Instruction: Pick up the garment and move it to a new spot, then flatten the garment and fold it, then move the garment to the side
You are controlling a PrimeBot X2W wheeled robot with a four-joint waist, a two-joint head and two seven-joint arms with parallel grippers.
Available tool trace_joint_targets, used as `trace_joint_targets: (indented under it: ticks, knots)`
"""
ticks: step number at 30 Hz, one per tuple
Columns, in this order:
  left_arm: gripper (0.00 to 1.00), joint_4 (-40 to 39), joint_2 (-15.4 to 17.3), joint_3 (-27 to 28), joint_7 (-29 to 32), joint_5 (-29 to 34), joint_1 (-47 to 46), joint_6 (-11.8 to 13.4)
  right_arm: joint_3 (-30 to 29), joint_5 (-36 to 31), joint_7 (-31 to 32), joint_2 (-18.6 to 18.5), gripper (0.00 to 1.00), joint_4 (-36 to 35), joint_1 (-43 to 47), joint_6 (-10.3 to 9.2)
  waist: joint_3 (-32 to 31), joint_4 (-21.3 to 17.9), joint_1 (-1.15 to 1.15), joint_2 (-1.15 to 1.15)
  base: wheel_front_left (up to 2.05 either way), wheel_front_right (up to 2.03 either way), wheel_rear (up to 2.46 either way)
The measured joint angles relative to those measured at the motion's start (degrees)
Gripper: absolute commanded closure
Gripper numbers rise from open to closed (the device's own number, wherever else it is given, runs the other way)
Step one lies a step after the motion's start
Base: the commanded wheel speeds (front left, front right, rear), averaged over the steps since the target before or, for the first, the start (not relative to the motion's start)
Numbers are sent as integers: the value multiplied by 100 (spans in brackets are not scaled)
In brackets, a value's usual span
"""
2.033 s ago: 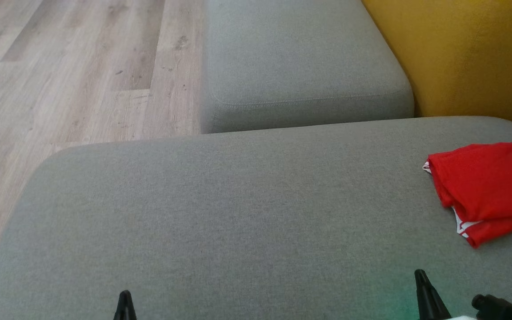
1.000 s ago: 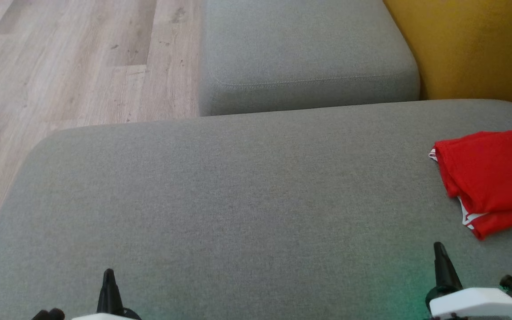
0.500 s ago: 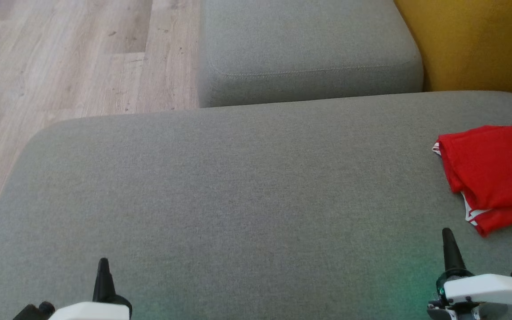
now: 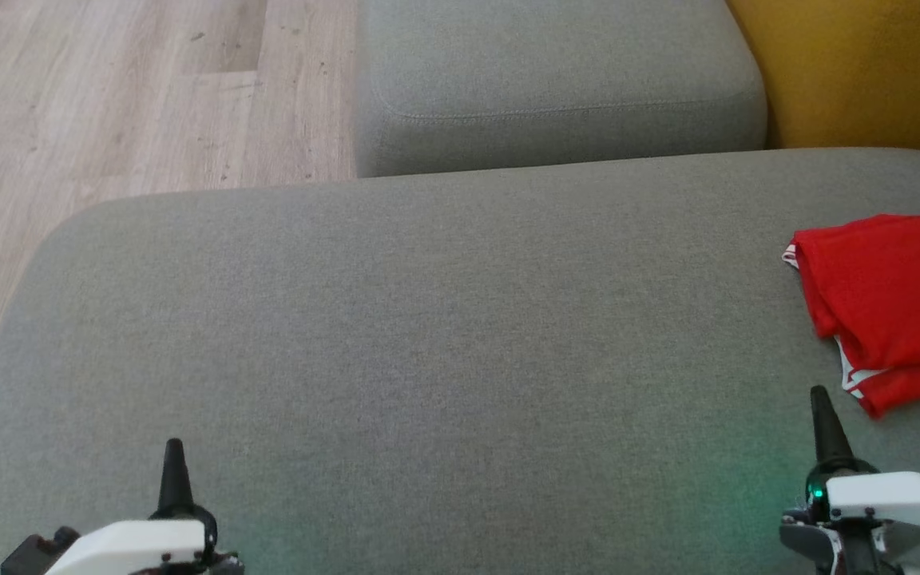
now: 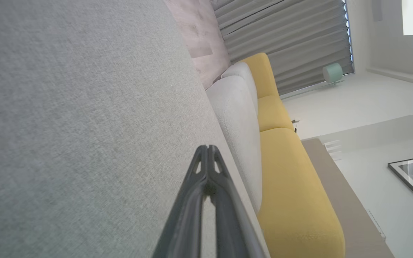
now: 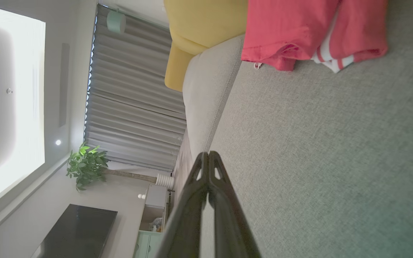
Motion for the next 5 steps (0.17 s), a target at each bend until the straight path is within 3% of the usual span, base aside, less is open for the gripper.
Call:
trace_joint_targets:
  ticks: [5]
  knots:
    - [100, 11, -3, 86, 60, -320, -82, -60, -73, 327, 77, 1, 100, -18, -32, 0, 62, 3, -1, 0, 0, 0, 0]
